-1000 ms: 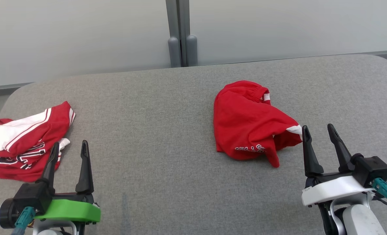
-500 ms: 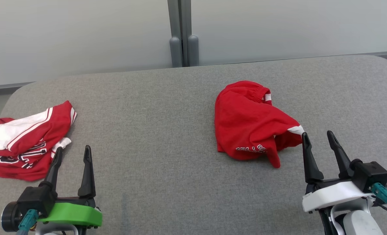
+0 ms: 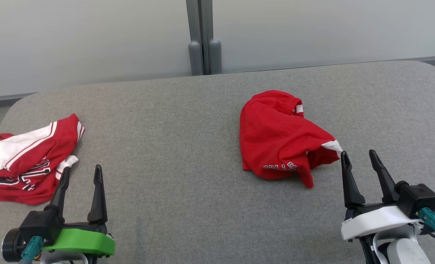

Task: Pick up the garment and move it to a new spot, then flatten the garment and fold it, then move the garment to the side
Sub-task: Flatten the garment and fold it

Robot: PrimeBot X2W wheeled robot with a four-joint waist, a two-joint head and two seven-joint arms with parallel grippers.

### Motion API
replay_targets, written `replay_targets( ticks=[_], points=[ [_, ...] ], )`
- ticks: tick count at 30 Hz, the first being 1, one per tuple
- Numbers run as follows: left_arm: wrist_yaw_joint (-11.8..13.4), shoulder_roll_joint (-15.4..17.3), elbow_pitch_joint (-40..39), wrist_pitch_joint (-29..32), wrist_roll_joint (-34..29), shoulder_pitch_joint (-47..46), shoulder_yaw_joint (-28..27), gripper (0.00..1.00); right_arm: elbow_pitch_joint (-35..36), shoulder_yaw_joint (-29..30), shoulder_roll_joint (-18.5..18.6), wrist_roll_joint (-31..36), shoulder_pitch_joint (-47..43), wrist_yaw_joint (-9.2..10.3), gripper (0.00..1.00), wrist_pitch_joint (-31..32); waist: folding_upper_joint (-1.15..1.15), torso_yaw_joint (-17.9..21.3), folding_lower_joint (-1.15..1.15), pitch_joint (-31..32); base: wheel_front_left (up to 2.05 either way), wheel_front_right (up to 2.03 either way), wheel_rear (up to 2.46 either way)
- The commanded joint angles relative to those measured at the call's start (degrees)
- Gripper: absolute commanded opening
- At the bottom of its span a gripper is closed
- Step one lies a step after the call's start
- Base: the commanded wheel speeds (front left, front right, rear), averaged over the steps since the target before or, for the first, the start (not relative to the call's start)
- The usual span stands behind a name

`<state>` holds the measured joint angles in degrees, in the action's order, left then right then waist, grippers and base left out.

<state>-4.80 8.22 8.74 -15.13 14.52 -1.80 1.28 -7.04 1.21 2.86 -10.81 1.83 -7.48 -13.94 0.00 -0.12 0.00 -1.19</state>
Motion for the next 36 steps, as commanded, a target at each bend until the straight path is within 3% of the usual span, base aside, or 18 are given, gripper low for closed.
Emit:
replay_targets(
  ticks=[1, 23, 31, 36],
  points=[
    [-0.2, -0.1, 0.1, 0.0, -0.3, 0.9, -0.3, 1.0, 0.0, 0.0, 0.1, 0.1, -0.5, -0.03, 1.0, 0.1, 0.0, 0.1, 0.0, 0.0, 0.0, 0.0, 0.0],
    [-1.2, -1.4, 0.7, 0.0, -1.9, -0.2, -1.5, 1.0, 0.3, 1.2, 0.1, 0.1, 0.9, -0.03, 1.0, 0.4, 0.0, -0.3, 0.0, -0.9, 0.0, 0.0, 0.0],
    [-1.5, -2.0, 0.5, 0.0, -2.7, -1.9, -1.1, 1.0, -0.7, 0.7, 3.8, 0.9, 8.5, -0.03, 1.0, 1.2, 0.0, -0.9, 0.0, -3.3, 0.0, 0.0, 0.0],
    [-1.7, -2.5, 0.6, 0.0, -3.0, -3.6, -0.4, 1.0, -4.8, 0.8, 6.8, 1.4, 14.7, -0.03, 1.0, 2.1, 0.0, -1.9, 0.0, -5.6, 0.0, 0.0, 0.0]
  ],
)
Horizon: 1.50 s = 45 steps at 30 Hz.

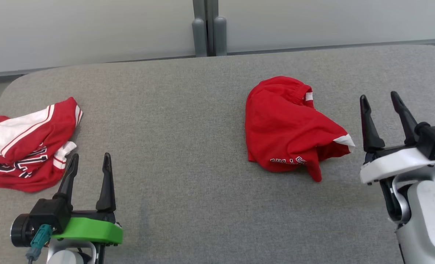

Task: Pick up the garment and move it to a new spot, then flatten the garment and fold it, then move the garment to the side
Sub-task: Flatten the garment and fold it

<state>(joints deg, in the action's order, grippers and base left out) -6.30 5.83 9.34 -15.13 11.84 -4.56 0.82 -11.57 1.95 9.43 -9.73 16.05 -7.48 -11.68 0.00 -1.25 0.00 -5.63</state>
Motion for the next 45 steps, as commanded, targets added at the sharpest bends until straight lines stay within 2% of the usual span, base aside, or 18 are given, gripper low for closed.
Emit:
replay_targets(
  ticks=[1, 9, 16, 23, 25, 26, 29, 38, 45],
  points=[
    [-0.2, -0.3, 0.1, 0.0, -0.3, -1.2, 0.2, 1.0, -1.7, 0.2, 0.5, -0.1, 1.8, -0.03, 1.0, -0.3, 0.0, -0.9, 0.0, -1.7, 0.0, 0.0, 0.0],
    [-0.4, -0.7, 0.6, 0.0, -0.9, -3.2, 0.4, 1.0, -16.2, -0.9, 1.9, -0.8, 7.4, -0.03, 1.0, -0.9, 0.0, -2.3, 0.0, -4.7, 0.0, 0.0, 0.0],
    [-0.7, -1.0, 0.9, 0.0, -1.5, -5.0, 1.0, 1.0, -30.7, -5.0, 0.1, -1.8, 9.3, -0.03, 1.0, -2.3, 0.0, -3.7, 0.0, -6.4, 0.0, 0.0, 0.0],
    [-0.8, -1.3, 1.2, 0.0, -2.0, -5.5, 1.0, 1.0, -40.0, -7.7, -1.4, -3.3, 8.6, -0.03, 1.0, -2.9, 0.0, -4.3, 0.0, -6.5, 0.0, 0.0, 0.0],
    [-0.7, -1.3, 1.2, 0.0, -2.0, -5.2, 0.8, 1.0, -41.0, -8.0, -1.7, -4.3, 8.4, -0.03, 0.23, -3.1, 0.0, -4.2, 0.0, -6.4, 0.0, 0.0, 0.0],
    [-0.8, -1.3, 1.2, 0.0, -2.1, -5.1, 0.8, 1.0, -41.4, -8.2, -1.7, -4.7, 8.4, -0.03, 0.0, -3.2, 0.0, -4.2, 0.0, -6.2, 0.0, 0.0, 0.0],
    [-0.8, -1.4, 1.5, 0.0, -2.3, -4.7, 0.6, 1.0, -39.9, -7.7, -0.9, -5.6, 8.6, 0.02, 0.0, -3.2, 0.0, -3.8, 0.0, -5.5, 0.0, 0.0, 0.0],
    [-1.0, -1.7, 1.8, 0.0, -2.5, -4.2, 1.3, 1.0, -28.9, -5.1, 1.8, -2.8, 10.3, -0.01, 0.0, -3.5, 0.0, -4.2, 0.0, -2.9, 0.0, 0.0, 0.0],
    [-1.1, -1.7, 2.0, 0.0, -2.1, -3.3, 1.6, 1.0, -20.8, -10.2, 0.4, -0.5, 12.7, -0.02, 0.0, -3.5, 0.0, -5.7, 0.0, -1.4, 0.0, 0.0, 0.0]
  ],
)
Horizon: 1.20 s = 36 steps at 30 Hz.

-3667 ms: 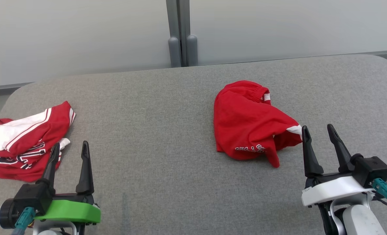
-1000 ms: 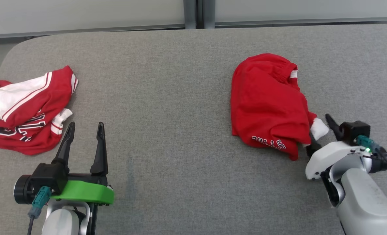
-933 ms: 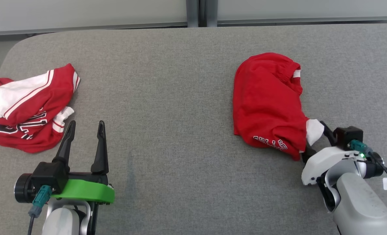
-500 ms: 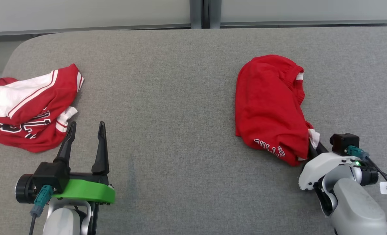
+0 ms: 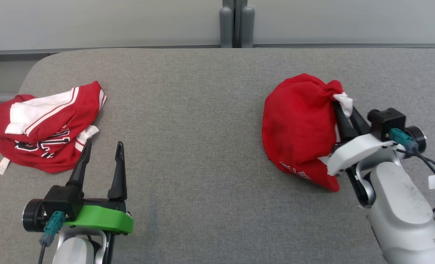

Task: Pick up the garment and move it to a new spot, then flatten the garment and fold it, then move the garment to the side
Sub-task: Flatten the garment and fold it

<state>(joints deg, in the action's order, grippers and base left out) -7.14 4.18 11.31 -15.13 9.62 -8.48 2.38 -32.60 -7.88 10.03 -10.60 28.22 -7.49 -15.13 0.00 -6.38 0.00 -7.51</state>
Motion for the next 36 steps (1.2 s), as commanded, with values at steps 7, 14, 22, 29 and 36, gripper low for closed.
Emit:
replay_targets(
  ticks=[7, 14, 22, 29, 36],
  points=[
    [-0.3, -0.2, 0.4, 0.0, 0.3, 1.1, 0.4, 1.0, 2.5, -10.9, -3.7, 0.2, 3.2, -0.01, 0.0, 0.0, 0.0, -3.0, 0.0, 1.3, 0.0, 0.0, 0.0],
    [-0.3, -0.6, 0.7, 0.0, 0.8, 0.7, 1.3, 1.0, -1.9, -24.6, -6.0, -1.8, 4.4, -0.01, 0.0, 0.0, 0.0, -6.0, 0.0, 0.4, 0.0, 0.0, 0.0],
    [-0.3, -1.0, 1.1, 0.0, 1.5, 0.6, 2.3, 1.0, -6.8, -33.8, -7.1, -6.0, 0.8, -0.01, 1.0, 0.0, 0.0, -8.5, 0.0, -0.2, 0.0, 0.0, 0.0],
    [0.1, -1.1, 0.9, 0.0, 1.6, 1.2, 1.3, 1.0, -2.9, -28.4, -7.0, -8.0, -0.4, -0.01, 1.0, 0.0, 0.0, -7.1, 0.0, 0.4, 0.0, 0.0, 0.0],
    [0.2, -1.1, 0.5, 0.0, 0.9, 1.8, 0.0, 1.0, 1.9, -20.8, -3.8, -5.9, -1.9, -0.01, 1.0, 0.0, 0.0, -4.0, 0.0, 1.1, 0.0, 0.0, 0.0]
  ],
)
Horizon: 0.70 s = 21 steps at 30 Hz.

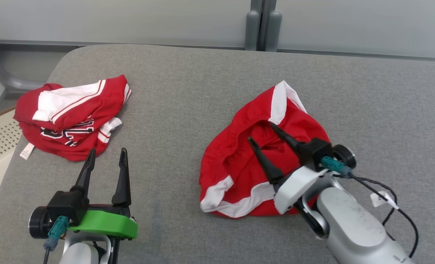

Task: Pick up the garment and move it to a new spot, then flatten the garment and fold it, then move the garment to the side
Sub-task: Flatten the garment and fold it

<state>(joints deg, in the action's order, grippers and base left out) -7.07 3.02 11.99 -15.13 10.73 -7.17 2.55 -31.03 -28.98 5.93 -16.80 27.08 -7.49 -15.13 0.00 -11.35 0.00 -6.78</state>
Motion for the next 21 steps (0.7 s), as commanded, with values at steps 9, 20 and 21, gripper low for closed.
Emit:
replay_targets(
  ticks=[9, 20, 21],
  points=[
    [-0.1, 0.0, -0.5, 0.0, -0.8, 0.8, -0.8, 1.0, 5.3, 10.5, 5.2, 2.4, -6.6, -0.01, 1.0, 0.0, 0.0, 3.2, 0.0, 0.8, 0.0, 0.0, 0.0],
    [-0.3, -0.1, -0.7, 0.0, -0.8, -0.2, -0.5, 1.0, 5.6, 8.8, 4.9, 1.2, -13.4, -0.01, 1.0, 0.1, 0.0, 3.3, 0.0, -0.5, 0.0, 0.0, 0.0],
    [-0.3, -0.1, -0.6, 0.0, -0.8, -0.4, -0.5, 1.0, 5.3, 8.3, 4.6, 1.1, -13.5, -0.01, 1.0, 0.1, 0.0, 3.2, 0.0, -0.6, 0.0, 0.0, 0.0]
  ],
)
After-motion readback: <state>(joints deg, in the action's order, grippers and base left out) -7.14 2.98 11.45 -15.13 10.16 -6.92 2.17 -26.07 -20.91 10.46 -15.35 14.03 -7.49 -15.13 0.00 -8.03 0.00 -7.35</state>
